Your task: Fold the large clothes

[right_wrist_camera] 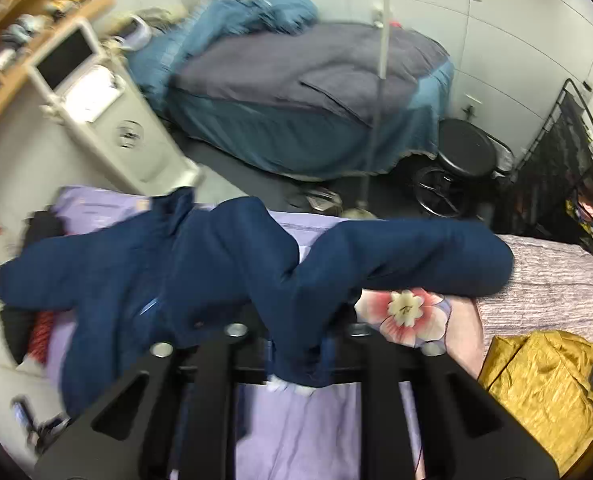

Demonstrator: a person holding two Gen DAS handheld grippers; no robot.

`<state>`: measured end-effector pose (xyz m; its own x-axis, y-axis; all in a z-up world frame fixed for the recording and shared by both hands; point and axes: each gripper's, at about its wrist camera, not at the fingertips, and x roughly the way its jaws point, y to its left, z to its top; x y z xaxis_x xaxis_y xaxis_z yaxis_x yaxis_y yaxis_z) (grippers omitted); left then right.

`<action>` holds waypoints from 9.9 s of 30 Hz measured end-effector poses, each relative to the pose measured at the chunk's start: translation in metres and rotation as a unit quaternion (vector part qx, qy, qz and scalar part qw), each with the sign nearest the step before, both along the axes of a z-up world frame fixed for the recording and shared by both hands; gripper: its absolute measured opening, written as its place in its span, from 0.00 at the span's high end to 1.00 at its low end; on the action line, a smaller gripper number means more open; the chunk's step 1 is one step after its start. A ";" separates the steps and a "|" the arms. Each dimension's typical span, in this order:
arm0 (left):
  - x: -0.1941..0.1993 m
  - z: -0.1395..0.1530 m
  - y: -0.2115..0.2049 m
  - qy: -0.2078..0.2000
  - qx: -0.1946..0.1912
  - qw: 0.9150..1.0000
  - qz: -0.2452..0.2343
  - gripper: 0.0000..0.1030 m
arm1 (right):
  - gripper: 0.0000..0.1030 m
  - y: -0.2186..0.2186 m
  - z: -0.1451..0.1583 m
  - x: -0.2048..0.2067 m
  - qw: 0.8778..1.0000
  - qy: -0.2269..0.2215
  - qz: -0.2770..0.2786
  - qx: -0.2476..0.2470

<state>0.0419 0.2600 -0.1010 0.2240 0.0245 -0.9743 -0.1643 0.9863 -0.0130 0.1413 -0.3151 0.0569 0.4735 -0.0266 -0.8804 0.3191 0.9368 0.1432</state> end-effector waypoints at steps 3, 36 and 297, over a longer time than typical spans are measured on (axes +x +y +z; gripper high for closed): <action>-0.003 0.002 0.007 -0.006 0.008 1.000 0.003 0.06 | 0.19 -0.011 -0.057 0.024 0.994 0.029 -0.097 0.037; 0.038 -0.072 0.173 0.030 0.006 0.999 0.016 0.06 | 0.23 0.231 -0.270 -0.089 0.929 0.088 0.360 -0.015; 0.141 0.030 -0.135 -0.148 0.028 0.931 -0.334 0.83 | 0.92 0.060 -0.190 0.132 0.973 0.060 -0.203 0.090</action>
